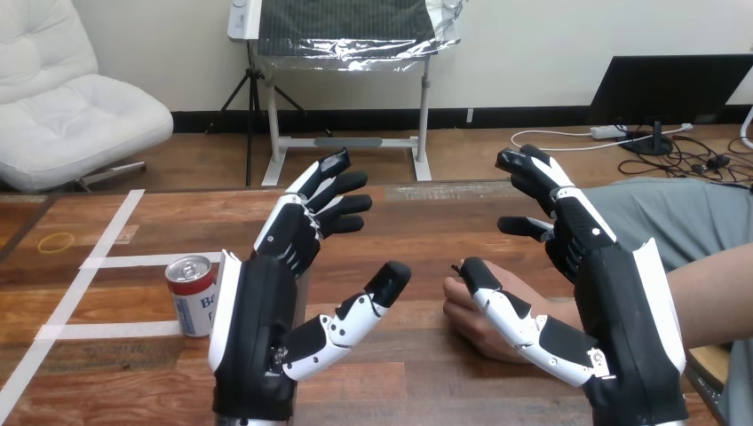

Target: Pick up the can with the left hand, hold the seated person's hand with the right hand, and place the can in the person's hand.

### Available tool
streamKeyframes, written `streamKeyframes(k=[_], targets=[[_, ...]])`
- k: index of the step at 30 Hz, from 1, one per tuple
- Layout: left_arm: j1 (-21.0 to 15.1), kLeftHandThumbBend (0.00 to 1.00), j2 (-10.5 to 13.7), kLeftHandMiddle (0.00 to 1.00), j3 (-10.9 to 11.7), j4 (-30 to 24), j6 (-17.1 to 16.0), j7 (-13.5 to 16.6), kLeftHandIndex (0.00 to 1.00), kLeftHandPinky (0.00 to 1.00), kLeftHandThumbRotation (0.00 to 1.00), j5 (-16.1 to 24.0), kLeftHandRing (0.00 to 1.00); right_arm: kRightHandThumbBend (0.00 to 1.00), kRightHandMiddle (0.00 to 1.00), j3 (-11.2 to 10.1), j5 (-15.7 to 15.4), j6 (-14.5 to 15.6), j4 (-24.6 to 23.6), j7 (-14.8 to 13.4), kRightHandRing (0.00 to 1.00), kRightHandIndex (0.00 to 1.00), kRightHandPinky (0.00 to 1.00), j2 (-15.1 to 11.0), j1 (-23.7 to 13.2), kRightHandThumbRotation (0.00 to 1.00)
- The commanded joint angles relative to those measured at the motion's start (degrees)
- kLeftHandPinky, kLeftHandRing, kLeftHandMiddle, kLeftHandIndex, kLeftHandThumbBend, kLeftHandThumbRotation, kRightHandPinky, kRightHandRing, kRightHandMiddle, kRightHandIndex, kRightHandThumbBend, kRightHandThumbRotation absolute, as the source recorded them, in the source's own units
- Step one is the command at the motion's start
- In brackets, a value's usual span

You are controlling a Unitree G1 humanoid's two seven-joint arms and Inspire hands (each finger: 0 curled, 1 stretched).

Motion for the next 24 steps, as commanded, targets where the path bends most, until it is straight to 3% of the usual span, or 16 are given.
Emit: streamKeyframes(k=[1, 24], targets=[[2.0, 0.61, -1.4, 0.79, -0.9, -1.1, 0.3, -0.1, 0.83, 0.69, 0.28, -0.7, 0.74, 0.54, 0.95, 0.0, 0.4, -0.8, 0.3, 0.1, 0.91, 0.84, 0.74, 0.3, -2.8, 0.00], [1.9, 0.59, -1.0, 0.78, -1.1, -1.4, 0.9, -0.4, 0.83, 0.69, 0.28, -1.2, 0.73, 0.56, 0.94, -0.2, -0.2, -0.2, 0.1, 0.4, 0.91, 0.84, 0.75, 0.0, -3.2, 0.00]])
